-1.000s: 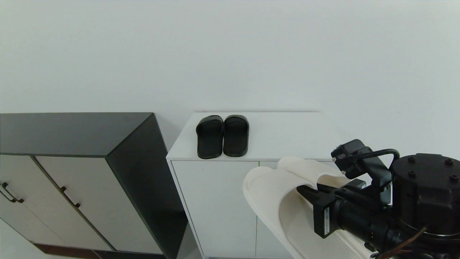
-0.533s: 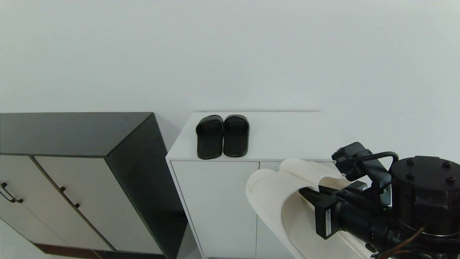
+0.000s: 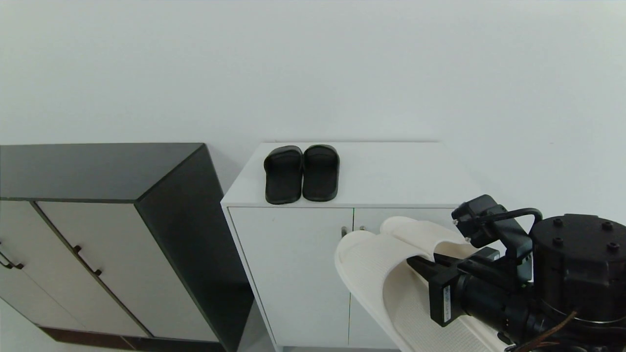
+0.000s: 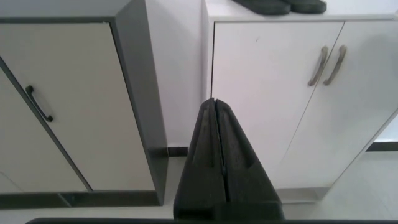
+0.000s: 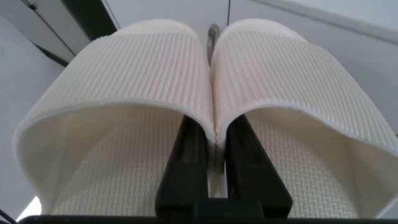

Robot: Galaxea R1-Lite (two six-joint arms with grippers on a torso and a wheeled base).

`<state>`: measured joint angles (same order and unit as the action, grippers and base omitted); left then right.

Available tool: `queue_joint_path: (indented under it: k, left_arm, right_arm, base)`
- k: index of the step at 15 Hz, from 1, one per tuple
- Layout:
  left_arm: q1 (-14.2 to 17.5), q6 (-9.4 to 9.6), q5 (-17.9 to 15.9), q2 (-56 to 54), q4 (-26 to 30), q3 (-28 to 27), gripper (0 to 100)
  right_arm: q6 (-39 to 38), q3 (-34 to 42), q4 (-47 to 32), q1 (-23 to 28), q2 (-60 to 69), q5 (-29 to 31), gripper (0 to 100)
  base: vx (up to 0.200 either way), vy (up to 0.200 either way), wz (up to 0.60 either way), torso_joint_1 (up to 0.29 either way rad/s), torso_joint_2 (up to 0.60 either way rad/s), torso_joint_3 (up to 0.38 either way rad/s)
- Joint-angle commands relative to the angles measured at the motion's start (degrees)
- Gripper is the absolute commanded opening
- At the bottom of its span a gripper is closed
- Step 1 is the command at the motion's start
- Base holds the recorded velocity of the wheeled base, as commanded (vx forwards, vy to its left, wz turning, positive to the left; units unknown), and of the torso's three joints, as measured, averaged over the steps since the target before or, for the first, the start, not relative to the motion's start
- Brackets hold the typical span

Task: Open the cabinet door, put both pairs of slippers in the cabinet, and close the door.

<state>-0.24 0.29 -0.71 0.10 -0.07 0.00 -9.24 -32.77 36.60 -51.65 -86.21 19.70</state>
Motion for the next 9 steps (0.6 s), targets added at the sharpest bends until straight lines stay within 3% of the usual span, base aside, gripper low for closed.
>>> queue_joint_path:
  k: [1,2,3,9]
  left_arm:
    - [0.0,0.06,-0.1,0.1,0.0,0.0,0]
    - [0.0,-0.03,-0.1,0.0,0.0,0.0,0]
    - [0.0,-0.12,-0.1,0.0,0.1,0.0,100]
    - [0.0,-0.12,-0.1,0.0,0.0,0.0,100]
  right_arm:
    - [0.0,0.3,0.1,0.0,-0.4,0.0,0]
    - [0.0,0.6,0.1,-0.1,-0.5,-0.1,0]
    - [0.0,0.7,0.1,-0.2,-0.6,-0.1,0]
    - [-0.1,1.2,0.1,-0.1,-0.5,-0.5,0]
  base:
    - [0.0,0.0,0.0,-0.232,0.55,0.32]
    - [0.0,0.0,0.0,-0.237,0.57,0.315]
    - [0.0,0.0,0.0,-0.237,0.55,0.325]
    - [0.0,0.0,0.0,-0.208,0.52,0.313]
